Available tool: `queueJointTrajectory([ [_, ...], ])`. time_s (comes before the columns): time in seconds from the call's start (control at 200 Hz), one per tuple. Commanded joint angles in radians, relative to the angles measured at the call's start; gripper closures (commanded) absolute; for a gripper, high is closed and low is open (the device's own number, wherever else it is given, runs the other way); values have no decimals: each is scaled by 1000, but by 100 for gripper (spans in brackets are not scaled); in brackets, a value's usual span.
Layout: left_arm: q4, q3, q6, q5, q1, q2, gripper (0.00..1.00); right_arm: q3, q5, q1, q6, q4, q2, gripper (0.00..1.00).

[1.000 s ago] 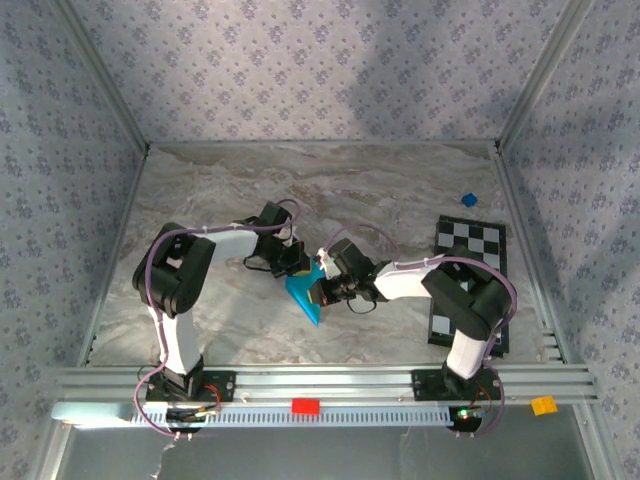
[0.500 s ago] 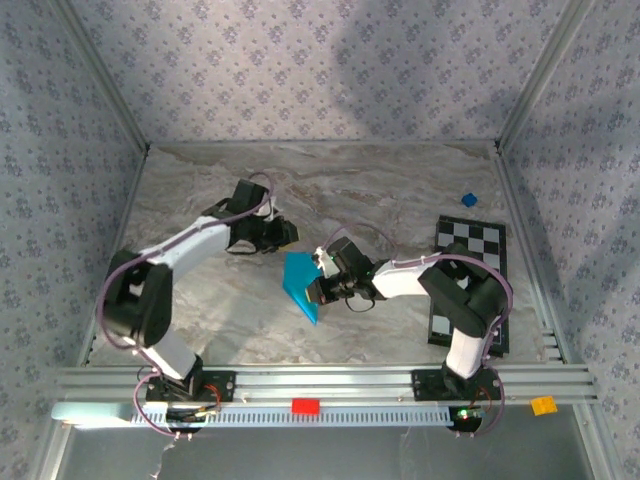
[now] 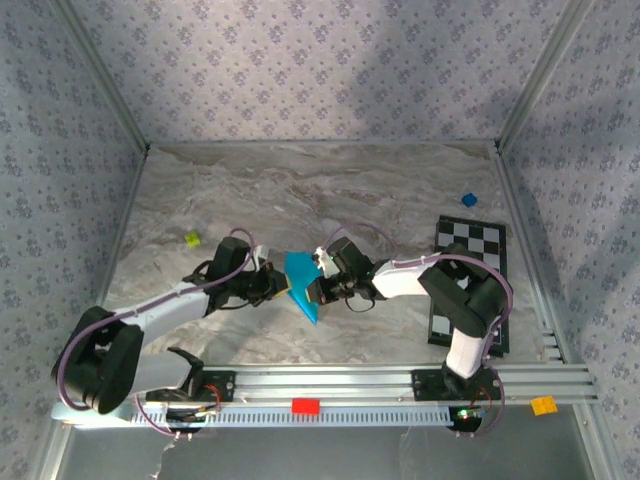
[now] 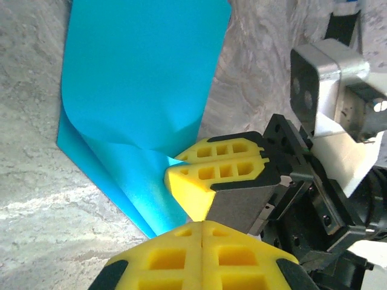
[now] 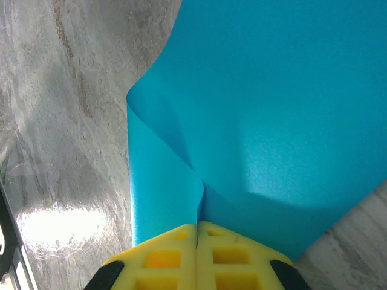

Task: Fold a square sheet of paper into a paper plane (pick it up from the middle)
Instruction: Third fold the triangle at the center of the table.

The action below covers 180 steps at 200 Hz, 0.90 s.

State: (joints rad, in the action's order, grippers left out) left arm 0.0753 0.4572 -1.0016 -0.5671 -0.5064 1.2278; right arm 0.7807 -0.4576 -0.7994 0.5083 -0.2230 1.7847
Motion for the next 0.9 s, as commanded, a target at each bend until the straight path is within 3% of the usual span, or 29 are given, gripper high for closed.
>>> queueJointTrajectory([
  [0.0,124,-14,-49,10,-6,-8,100,-3,31,8,-3,85,31,100],
  [0.895,285,5,-38,-8,-70,276,100,4,41,16,-12,111,33,100],
])
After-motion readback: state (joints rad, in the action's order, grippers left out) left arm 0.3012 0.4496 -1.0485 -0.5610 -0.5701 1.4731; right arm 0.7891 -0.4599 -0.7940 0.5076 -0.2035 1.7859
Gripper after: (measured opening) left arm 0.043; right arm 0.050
